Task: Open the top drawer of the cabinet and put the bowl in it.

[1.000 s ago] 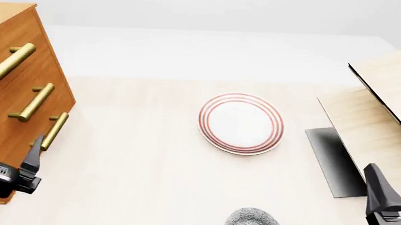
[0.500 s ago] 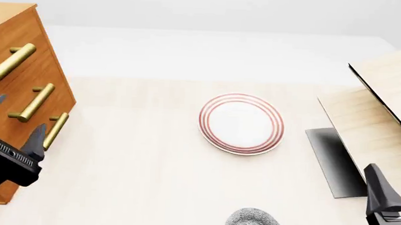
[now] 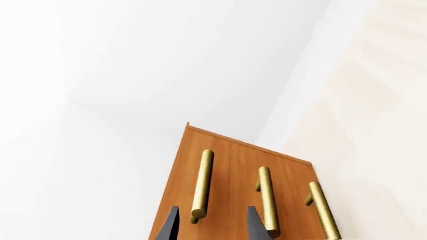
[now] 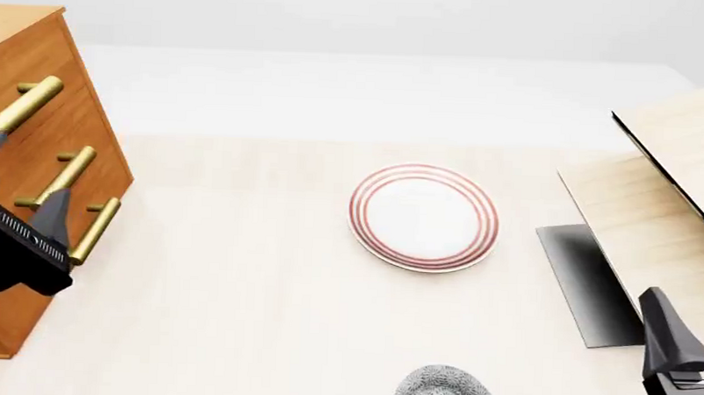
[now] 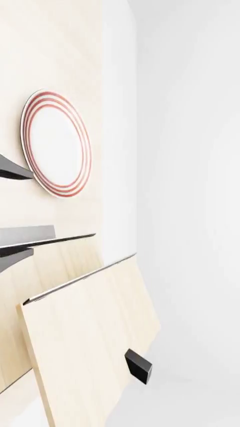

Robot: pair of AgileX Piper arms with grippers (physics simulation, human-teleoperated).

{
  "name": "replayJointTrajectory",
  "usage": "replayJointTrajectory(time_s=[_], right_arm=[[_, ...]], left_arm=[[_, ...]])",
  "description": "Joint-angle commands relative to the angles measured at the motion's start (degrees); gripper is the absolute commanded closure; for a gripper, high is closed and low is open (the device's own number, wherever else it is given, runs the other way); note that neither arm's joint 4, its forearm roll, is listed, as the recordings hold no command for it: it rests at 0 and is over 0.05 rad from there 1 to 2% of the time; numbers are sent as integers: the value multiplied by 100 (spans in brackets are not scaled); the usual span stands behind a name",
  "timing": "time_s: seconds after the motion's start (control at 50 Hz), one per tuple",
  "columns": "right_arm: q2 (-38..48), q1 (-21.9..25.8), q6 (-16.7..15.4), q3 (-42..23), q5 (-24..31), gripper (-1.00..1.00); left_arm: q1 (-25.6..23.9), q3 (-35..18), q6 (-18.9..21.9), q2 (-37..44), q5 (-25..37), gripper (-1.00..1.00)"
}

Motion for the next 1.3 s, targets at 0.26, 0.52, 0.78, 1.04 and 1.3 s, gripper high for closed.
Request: replayJointTrajectory(time_s=[0.26, 0.52, 0.78, 1.04, 1.3], right_arm=[[-7, 0, 0, 10, -4, -100], [-6, 1, 0, 10, -4, -100], [-5, 0, -1, 10, -4, -100], [-6, -1, -1, 10, -4, -100], [-7, -1, 1, 10, -4, -100]], left_arm=[[170, -383, 481, 246, -83, -100], [215, -472, 520, 591, -308, -100], [226, -695, 497, 1010, -481, -100], [273, -833, 377, 1358, -611, -100], [379, -902, 299, 1627, -763, -100]])
